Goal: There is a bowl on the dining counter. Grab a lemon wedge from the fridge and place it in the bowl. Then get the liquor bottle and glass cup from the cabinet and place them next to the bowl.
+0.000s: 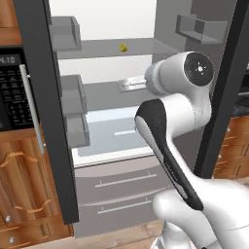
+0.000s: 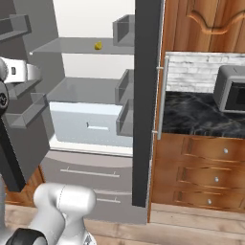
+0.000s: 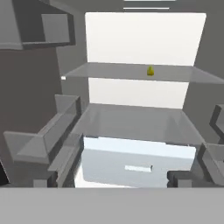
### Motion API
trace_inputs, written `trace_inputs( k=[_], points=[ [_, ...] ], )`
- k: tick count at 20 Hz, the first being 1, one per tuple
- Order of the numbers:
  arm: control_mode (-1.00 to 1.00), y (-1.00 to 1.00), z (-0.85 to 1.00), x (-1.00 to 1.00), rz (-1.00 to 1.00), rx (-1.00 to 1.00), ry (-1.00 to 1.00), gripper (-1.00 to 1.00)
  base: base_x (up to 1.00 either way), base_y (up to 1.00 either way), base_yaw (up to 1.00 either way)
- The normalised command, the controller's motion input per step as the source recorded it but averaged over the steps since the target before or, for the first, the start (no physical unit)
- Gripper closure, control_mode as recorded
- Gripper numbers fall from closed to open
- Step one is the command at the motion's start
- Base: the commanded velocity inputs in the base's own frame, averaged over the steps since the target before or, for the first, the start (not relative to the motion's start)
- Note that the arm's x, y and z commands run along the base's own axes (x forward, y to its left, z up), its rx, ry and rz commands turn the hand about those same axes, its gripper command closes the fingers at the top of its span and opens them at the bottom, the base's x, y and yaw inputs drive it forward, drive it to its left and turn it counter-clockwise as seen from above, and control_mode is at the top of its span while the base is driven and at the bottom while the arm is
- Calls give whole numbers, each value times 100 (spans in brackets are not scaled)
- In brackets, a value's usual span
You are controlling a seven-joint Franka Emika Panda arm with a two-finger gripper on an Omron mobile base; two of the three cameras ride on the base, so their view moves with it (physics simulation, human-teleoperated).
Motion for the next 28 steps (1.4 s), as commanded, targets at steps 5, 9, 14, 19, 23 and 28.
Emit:
trace_inputs(
  k=[5, 9, 14, 19, 23, 28],
  points=[
    [-100, -94, 0, -18, -19, -13, 6, -100, 0, 0, 0],
    [-100, -27, 0, -24, -1, 4, 24, -100, 0, 0, 0],
    [-100, -4, 0, -57, 0, 9, 24, -100, 0, 0, 0],
    [-100, 0, -12, -44, 0, 0, 13, -100, 0, 0, 0],
    [-100, -1, 0, -16, -3, 0, 0, -100, 0, 0, 0],
    [100, 0, 0, 0, -1, 0, 0, -100, 14, 12, -1]
  ],
)
